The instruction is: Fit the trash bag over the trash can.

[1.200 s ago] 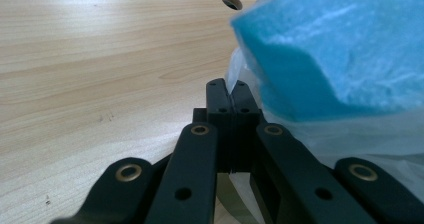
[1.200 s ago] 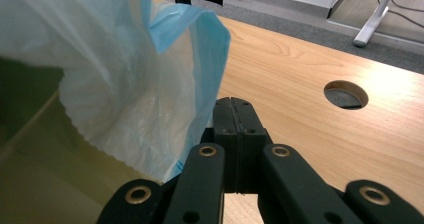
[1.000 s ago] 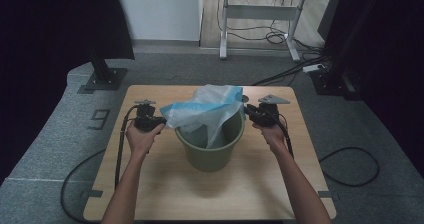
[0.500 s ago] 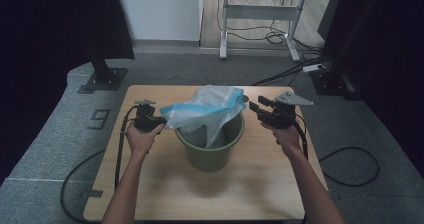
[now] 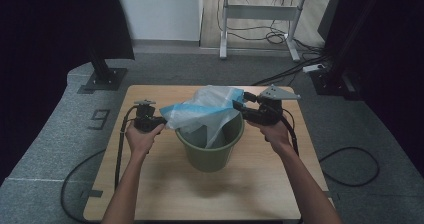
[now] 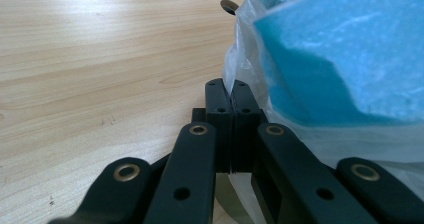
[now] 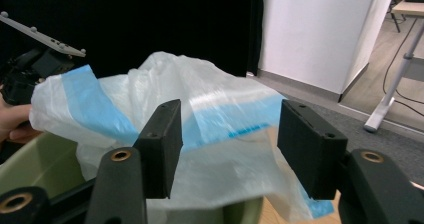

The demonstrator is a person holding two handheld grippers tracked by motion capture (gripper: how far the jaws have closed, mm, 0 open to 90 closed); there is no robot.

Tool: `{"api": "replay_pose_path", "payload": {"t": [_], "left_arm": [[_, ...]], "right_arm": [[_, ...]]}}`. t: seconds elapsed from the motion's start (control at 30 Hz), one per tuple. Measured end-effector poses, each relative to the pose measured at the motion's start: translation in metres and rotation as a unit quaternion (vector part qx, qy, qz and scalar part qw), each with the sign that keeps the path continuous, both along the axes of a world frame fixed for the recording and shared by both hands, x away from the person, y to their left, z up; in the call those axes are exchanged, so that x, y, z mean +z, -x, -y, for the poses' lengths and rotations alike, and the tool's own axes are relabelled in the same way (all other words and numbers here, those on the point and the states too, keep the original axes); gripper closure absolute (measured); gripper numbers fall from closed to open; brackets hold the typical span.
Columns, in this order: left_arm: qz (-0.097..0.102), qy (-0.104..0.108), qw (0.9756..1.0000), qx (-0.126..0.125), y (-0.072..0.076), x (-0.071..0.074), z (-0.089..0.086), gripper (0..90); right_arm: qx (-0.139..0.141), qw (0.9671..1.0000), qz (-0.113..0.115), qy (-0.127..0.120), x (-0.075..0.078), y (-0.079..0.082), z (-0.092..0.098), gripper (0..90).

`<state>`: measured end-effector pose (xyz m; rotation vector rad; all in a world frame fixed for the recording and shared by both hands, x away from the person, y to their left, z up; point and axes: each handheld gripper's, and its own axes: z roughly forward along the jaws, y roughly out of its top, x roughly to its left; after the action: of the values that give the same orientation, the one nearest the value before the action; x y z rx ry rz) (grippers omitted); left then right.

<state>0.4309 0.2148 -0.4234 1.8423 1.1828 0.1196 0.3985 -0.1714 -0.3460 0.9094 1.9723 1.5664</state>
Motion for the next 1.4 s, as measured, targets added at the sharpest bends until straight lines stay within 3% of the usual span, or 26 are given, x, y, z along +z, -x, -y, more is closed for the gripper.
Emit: {"api": "replay_pose_path", "payload": {"t": [0.17, 0.4, 0.53, 0.73, 0.9, 1.13, 1.4], "left_arm": [[0.000, 0.001, 1.0000, -0.002, 0.000, 0.000, 0.001, 88.7], [0.002, 0.002, 1.0000, -0.004, 0.001, 0.000, 0.001, 88.6], [0.002, 0.002, 1.0000, -0.003, 0.001, 0.001, 0.001, 88.6], [0.003, 0.002, 1.0000, -0.003, 0.001, 0.001, 0.000, 88.6], [0.004, 0.001, 1.0000, -0.003, 0.001, 0.001, 0.001, 88.6], [0.005, 0.001, 1.0000, -0.003, 0.002, 0.001, 0.000, 88.5], [0.012, 0.002, 0.9999, -0.005, 0.009, 0.004, -0.002, 88.5]], "right_arm": [[0.013, 0.9998, -0.005, 0.012, -0.001, -0.003, -0.013, 38.2], [0.009, 0.9990, -0.025, 0.035, -0.018, -0.010, -0.023, 40.5], [0.001, 0.9983, -0.026, 0.051, -0.027, -0.013, -0.026, 47.8], [-0.013, 0.9975, -0.008, 0.069, -0.032, -0.011, -0.029, 77.0], [-0.009, 0.9977, -0.006, 0.067, -0.030, -0.008, -0.026, 88.4], [-0.002, 0.9986, -0.007, 0.052, -0.028, 0.000, -0.018, 88.8], [0.022, 0.9990, 0.008, 0.039, -0.020, 0.031, -0.001, 88.9]]}}
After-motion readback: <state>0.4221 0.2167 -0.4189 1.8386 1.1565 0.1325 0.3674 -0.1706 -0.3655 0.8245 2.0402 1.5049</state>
